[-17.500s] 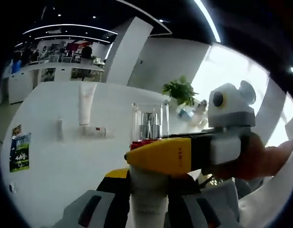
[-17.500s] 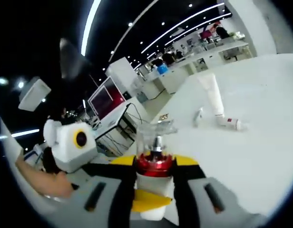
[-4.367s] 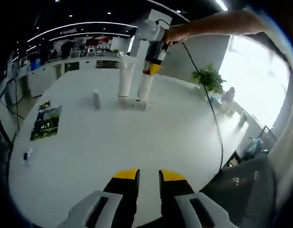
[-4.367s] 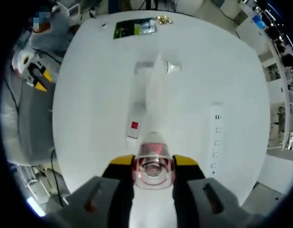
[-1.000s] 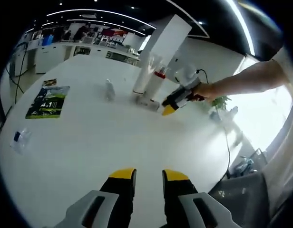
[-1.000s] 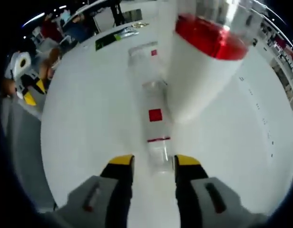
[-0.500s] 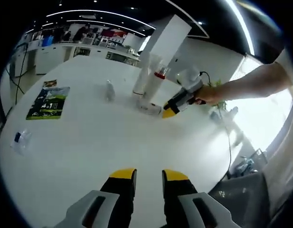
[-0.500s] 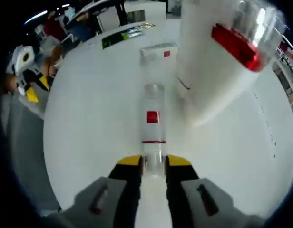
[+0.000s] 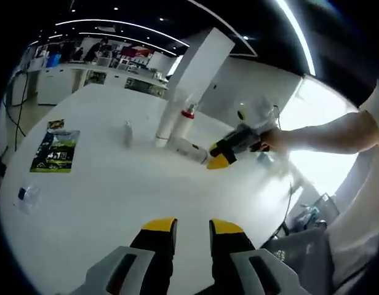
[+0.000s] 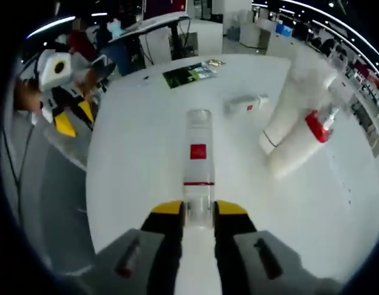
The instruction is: Arrange the skincare products in the storage area until every visible bottle or jar stands upright without overlapping.
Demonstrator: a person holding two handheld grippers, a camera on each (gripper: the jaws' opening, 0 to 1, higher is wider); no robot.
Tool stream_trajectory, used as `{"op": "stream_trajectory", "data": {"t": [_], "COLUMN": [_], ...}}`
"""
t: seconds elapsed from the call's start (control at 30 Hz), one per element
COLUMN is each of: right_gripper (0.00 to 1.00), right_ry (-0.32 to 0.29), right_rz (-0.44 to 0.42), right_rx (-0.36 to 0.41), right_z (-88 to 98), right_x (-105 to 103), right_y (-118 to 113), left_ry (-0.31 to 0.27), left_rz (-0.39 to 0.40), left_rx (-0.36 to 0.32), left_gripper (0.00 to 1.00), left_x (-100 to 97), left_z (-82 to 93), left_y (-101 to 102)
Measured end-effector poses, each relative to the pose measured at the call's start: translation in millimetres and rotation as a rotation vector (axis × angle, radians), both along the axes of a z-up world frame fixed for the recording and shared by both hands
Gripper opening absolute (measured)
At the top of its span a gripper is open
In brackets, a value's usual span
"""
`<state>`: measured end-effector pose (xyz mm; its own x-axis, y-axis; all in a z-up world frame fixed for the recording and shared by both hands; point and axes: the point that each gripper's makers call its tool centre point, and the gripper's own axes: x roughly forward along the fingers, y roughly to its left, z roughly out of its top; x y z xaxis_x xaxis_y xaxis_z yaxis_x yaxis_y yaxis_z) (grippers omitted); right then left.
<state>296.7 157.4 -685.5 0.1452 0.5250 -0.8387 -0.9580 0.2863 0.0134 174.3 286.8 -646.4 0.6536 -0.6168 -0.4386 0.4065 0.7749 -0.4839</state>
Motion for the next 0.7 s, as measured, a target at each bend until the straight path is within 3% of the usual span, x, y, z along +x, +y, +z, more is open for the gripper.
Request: {"op": "stream_trajectory", "data": {"t": [0.1,0.23,0.5,0.7], "right_gripper": [0.18,0.18,0.18,0.18], "right_ry": [-0.023,-0.044,-0.085,-0.161], "right_rz": [0.006,-0.026,-0.034,0.011], "right_rx": [0.015,0.059,0.088,0.038], "right_z": [11.6,24.8,31.9,38.8], "right_x": [-19,-40,-86,-105], "right_y": [4,8,17,19], "left_ry": [-0.030,-0.029,-0.033,-0.040], "left_rz": [-0.008,-0.021,-0.096,-0.125], "left_rx": [-0.018,-0.011,-0.006,-0.002], "left_gripper": [0.23,0.23,0.25,0.26], "left_x": [-2.6,-6.9,-19.4,-26.8], "left_z": [17.3,22.2,36.8,42.8], "left_y": [0,-1,-14,-19]}}
